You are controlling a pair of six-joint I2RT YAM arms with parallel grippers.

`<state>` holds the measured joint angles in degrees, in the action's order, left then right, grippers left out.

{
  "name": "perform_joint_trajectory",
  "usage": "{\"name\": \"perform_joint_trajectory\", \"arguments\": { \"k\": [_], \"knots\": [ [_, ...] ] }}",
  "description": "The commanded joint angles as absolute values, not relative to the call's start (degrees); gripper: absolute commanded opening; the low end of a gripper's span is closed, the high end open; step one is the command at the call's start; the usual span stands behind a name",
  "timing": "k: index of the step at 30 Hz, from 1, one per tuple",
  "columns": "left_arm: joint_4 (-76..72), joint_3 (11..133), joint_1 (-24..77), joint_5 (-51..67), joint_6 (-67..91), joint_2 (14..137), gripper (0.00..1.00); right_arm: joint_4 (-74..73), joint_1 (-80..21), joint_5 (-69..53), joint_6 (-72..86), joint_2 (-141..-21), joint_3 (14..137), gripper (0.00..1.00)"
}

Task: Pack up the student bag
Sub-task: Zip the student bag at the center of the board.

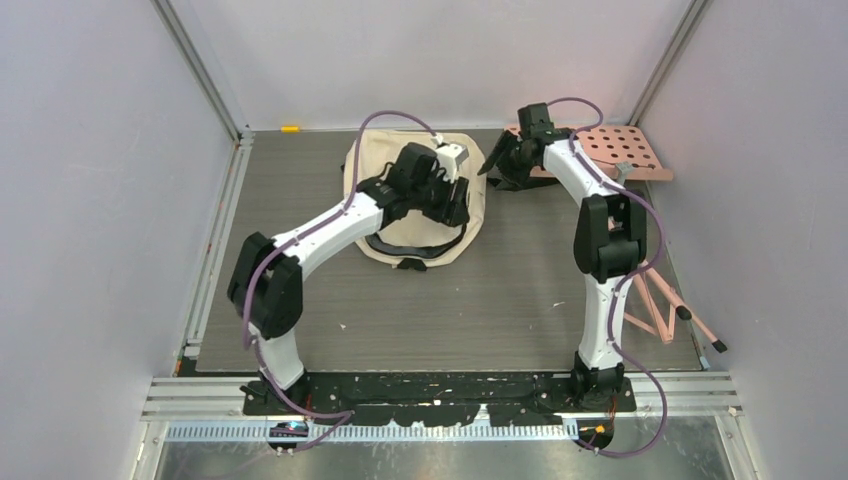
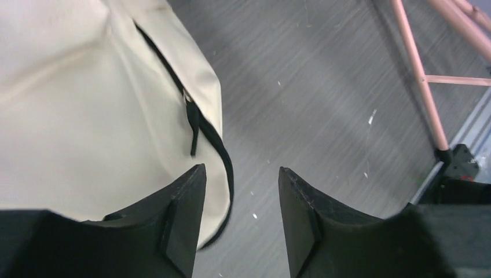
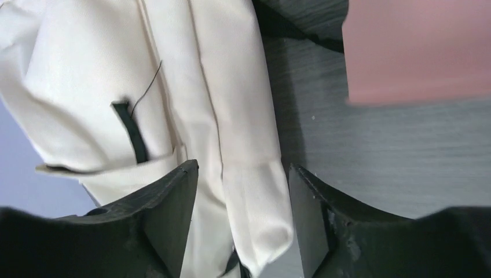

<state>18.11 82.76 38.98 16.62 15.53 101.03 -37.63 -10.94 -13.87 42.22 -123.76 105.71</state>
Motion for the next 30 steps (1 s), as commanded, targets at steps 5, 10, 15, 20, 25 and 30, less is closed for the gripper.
{"name": "perform_joint_trajectory", "arguments": {
  "k": [5,10,15,20,25,30],
  "knots": [
    [26.46,95.22,38.94,14.86,3.60,112.29,0.54,-39.52,-10.90,-10.39,37.63,-112.04,100.73,0.70],
    [28.35,97.60,38.12,14.58,1.74,115.14,0.51,-39.46,-10.96,-10.95,37.61,-110.09,98.81,0.70],
    [28.50,98.54,37.45,16.30,2.08,116.76,0.43,-40.12,-10.99,-11.03,36.88,-110.22,98.70,0.69],
    [28.73,98.97,37.52,18.48,2.46,117.95,0.38,-40.67,-11.34,-11.12,36.40,-110.67,98.18,0.68],
    [28.83,99.03,37.44,19.08,2.41,118.78,0.38,-40.75,-12.41,-12.74,36.16,-111.31,97.69,0.70],
    [29.09,99.39,37.49,19.07,2.46,119.45,0.33,-40.88,-14.27,-16.21,35.45,-112.87,96.96,0.72]
  ]
}}
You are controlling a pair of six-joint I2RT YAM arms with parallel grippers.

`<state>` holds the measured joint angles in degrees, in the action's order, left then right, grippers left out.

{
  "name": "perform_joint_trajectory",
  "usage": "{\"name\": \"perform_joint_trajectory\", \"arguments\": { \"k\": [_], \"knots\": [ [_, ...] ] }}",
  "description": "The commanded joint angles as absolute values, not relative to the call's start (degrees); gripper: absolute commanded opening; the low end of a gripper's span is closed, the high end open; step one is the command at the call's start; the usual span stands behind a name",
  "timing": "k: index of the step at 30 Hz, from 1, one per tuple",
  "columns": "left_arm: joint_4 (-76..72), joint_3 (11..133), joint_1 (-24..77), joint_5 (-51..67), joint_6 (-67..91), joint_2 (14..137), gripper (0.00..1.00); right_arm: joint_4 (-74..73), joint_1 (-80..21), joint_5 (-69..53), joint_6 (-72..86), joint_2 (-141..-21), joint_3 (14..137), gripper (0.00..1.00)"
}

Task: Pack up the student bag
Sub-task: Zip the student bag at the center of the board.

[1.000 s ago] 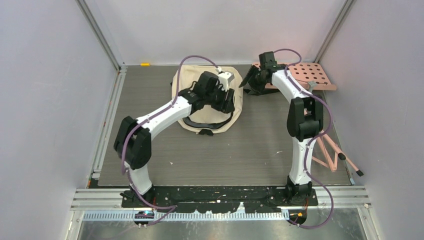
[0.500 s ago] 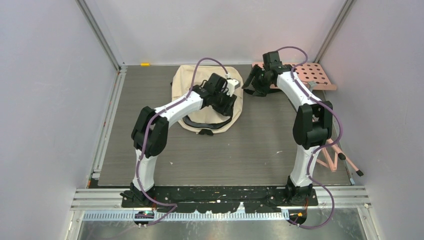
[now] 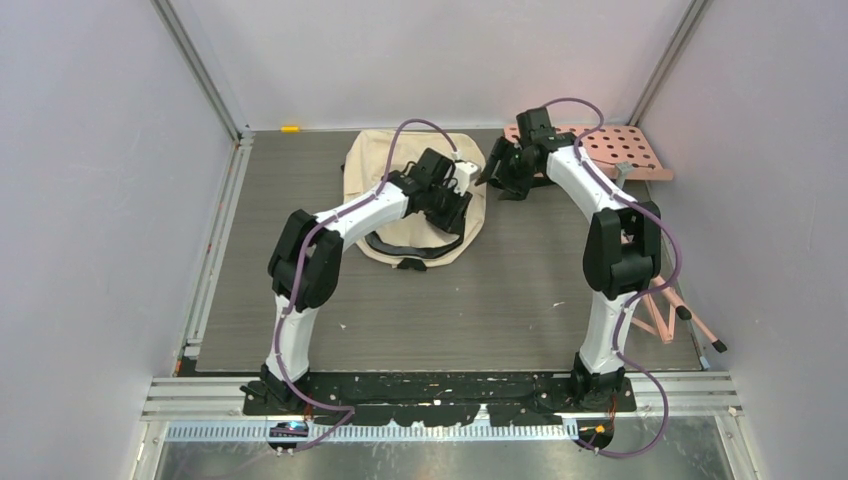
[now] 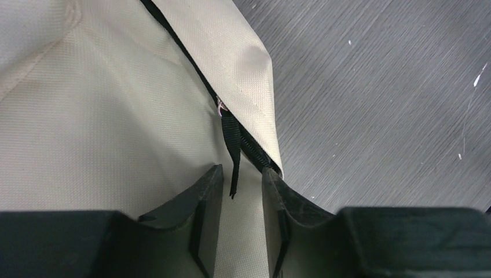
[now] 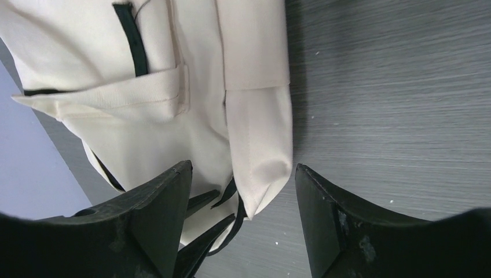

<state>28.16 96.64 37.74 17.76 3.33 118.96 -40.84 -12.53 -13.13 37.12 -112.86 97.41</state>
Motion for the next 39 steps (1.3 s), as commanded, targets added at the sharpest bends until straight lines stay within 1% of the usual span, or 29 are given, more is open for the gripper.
{"name": "perform_joint_trajectory", "arguments": {
  "k": [1,6,8,12,17,19,21,23,24,25,27,28,29,31,35,38,39],
  "knots": [
    [29.06,99.45,37.45,19.07,2.41,119.55,0.29,-41.00,-14.52,-16.38,35.21,-113.08,96.95,0.72],
    [29.09,99.13,37.46,19.12,3.09,119.61,0.07,-42.79,-15.56,-16.28,33.53,-114.52,96.71,0.73],
    [28.67,98.58,37.46,18.81,3.57,119.04,0.00,-43.25,-15.74,-16.00,33.04,-114.82,96.19,0.73],
    [27.14,97.01,37.54,18.76,5.21,117.38,0.00,-43.28,-15.88,-16.47,31.75,-115.08,94.69,0.74],
    [25.45,95.28,37.65,19.43,7.20,115.90,0.00,-40.42,-16.00,-20.77,31.95,-115.62,91.36,0.74],
    [25.32,95.06,37.74,19.70,7.55,115.56,0.00,-38.79,-16.00,-21.79,32.62,-115.81,90.39,0.73],
    [25.31,94.73,38.02,19.57,7.64,114.97,0.00,-38.12,-16.00,-21.62,32.91,-116.29,90.46,0.70],
    [25.31,94.19,38.57,18.66,7.42,114.00,0.00,-37.88,-16.00,-21.14,32.85,-116.95,91.10,0.65],
    [25.20,93.75,38.85,18.09,7.05,113.32,0.00,-37.59,-15.95,-20.93,32.80,-117.37,91.30,0.59],
    [24.95,92.99,39.07,17.73,6.92,112.52,0.00,-37.34,-15.97,-20.88,32.84,-117.48,91.60,0.56],
    [24.58,91.93,39.27,17.58,7.10,111.65,0.00,-36.43,-15.99,-20.72,33.17,-118.03,91.99,0.41],
    [24.51,91.47,39.33,17.66,7.28,111.36,0.00,-35.94,-16.00,-20.38,33.45,-118.28,92.26,0.37],
    [24.52,90.96,39.37,17.66,7.37,111.06,0.00,-35.72,-16.00,-20.06,33.74,-118.38,92.40,0.29],
    [24.46,89.84,39.59,17.61,7.43,110.40,0.00,-34.97,-15.95,-19.51,34.00,-118.52,92.72,0.22],
    [24.35,87.95,39.81,17.67,7.58,109.44,0.00,-33.64,-15.95,-18.11,34.81,-118.37,93.08,0.12],
    [24.05,86.52,40.13,17.90,8.26,108.72,0.00,-32.47,-15.86,-16.91,35.61,-118.14,93.08,0.07],
    [23.89,85.87,40.16,18.01,8.53,108.47,0.00,-31.98,-15.83,-16.29,35.99,-118.13,93.12,0.03]
  ]
}}
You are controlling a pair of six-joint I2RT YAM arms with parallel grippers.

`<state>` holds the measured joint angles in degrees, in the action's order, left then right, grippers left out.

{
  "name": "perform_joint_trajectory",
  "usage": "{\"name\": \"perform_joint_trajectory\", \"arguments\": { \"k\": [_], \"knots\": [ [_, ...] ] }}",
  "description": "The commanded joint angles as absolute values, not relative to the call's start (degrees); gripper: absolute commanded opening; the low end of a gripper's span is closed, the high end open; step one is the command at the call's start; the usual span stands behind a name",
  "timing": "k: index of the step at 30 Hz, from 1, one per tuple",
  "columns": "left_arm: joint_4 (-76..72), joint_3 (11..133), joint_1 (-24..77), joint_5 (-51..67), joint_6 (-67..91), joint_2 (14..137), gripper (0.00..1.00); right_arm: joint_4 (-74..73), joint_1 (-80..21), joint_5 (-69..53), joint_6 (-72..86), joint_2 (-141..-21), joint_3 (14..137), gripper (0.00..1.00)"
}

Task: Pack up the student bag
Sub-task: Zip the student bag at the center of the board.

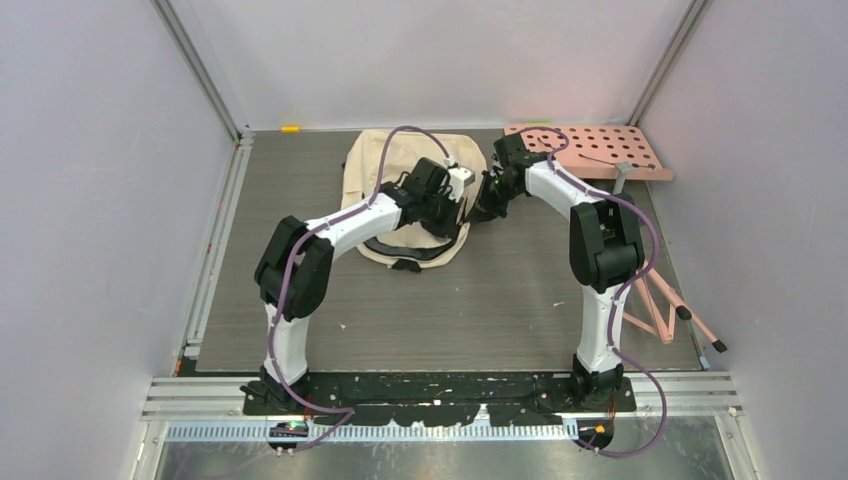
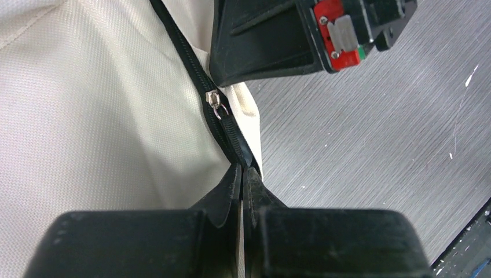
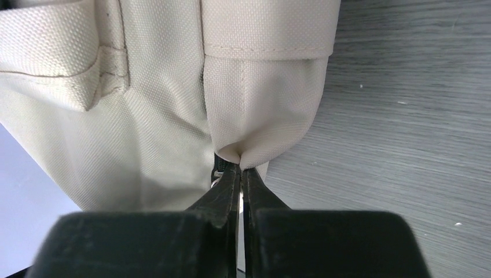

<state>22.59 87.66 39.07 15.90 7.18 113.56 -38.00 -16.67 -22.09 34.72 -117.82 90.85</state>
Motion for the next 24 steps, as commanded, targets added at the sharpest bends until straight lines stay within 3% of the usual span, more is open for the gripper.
{"name": "perform_joint_trajectory", "arguments": {
  "k": [1,18,19,21,24],
  "knots": [
    [23.76,85.34,40.31,18.02,8.79,108.18,0.00,-31.68,-15.78,-15.97,36.19,-118.08,93.09,0.02],
    [24.08,77.67,41.48,14.32,8.35,102.37,0.00,-26.05,-13.36,-18.24,41.65,-118.79,96.32,0.01],
    [24.08,78.19,41.48,14.00,8.83,102.60,0.00,-26.62,-13.36,-18.79,41.44,-118.55,96.28,0.03],
    [23.90,79.93,41.48,13.27,9.80,103.12,0.00,-27.23,-13.36,-19.49,40.64,-117.37,95.62,0.22],
    [23.15,82.14,41.48,12.59,11.29,103.97,0.00,-29.98,-13.43,-18.39,38.25,-115.12,95.17,0.37]
  ]
}}
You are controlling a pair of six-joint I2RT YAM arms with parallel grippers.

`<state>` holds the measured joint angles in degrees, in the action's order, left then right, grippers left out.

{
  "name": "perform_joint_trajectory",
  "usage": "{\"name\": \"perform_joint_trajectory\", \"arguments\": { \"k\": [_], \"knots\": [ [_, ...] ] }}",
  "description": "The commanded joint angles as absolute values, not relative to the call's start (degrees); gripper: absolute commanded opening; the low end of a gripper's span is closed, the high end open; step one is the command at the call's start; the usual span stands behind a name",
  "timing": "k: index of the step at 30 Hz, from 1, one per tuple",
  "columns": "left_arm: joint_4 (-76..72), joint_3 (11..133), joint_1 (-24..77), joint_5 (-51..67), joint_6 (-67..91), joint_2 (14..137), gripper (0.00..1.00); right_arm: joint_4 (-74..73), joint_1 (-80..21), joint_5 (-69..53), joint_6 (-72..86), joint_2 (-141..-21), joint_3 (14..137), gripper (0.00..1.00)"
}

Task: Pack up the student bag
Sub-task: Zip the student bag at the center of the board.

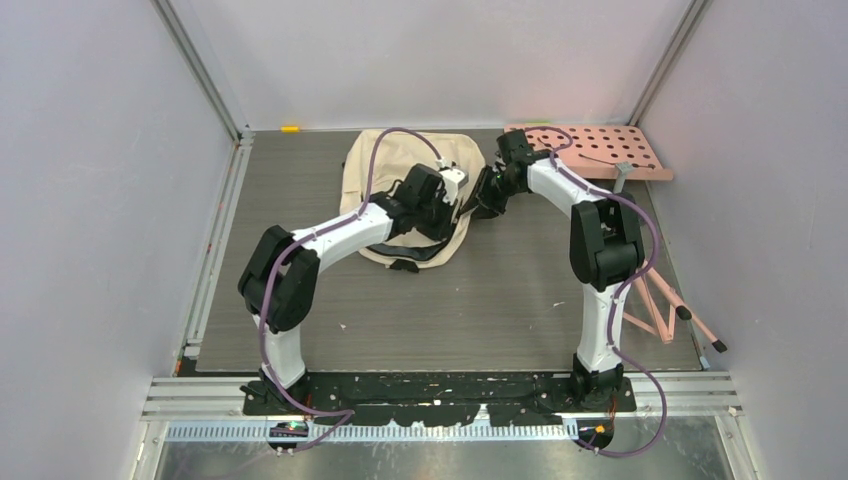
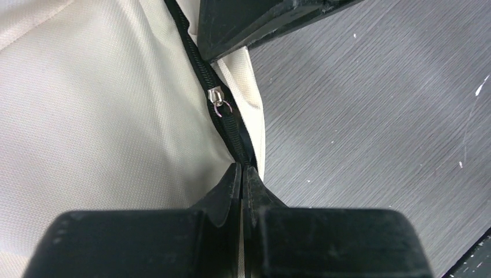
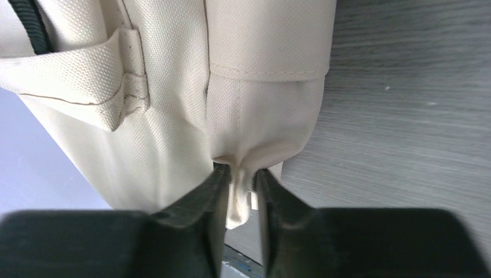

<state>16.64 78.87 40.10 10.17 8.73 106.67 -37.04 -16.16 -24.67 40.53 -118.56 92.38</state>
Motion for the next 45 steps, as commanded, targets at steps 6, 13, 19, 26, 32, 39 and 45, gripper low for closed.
{"name": "perform_joint_trajectory", "arguments": {
  "k": [6,13,19,26,32,39,45],
  "knots": [
    [22.68,84.91,41.48,13.19,11.83,105.43,0.00,-33.50,-14.13,-16.70,34.99,-113.99,95.93,0.50],
    [24.07,86.48,41.48,13.36,11.08,106.99,0.00,-36.42,-14.50,-12.96,33.85,-112.49,99.15,0.54],
    [24.17,86.82,41.56,13.53,10.64,107.09,0.00,-41.18,-14.76,-13.18,32.60,-115.91,102.32,0.53],
    [24.17,87.40,41.59,14.14,10.81,107.89,0.00,-42.61,-17.01,-15.37,30.59,-117.55,104.48,0.57],
    [24.26,87.80,41.66,14.24,10.37,108.12,0.00,-46.80,-19.14,-13.08,28.74,-119.66,106.71,0.58],
    [23.96,87.89,41.74,14.07,10.20,108.38,0.00,-50.69,-19.97,-11.91,28.83,-121.19,108.24,0.56],
    [23.53,87.89,42.07,13.65,10.04,108.47,0.00,-51.84,-21.00,-13.76,29.78,-122.90,109.39,0.40]
  ]
}}
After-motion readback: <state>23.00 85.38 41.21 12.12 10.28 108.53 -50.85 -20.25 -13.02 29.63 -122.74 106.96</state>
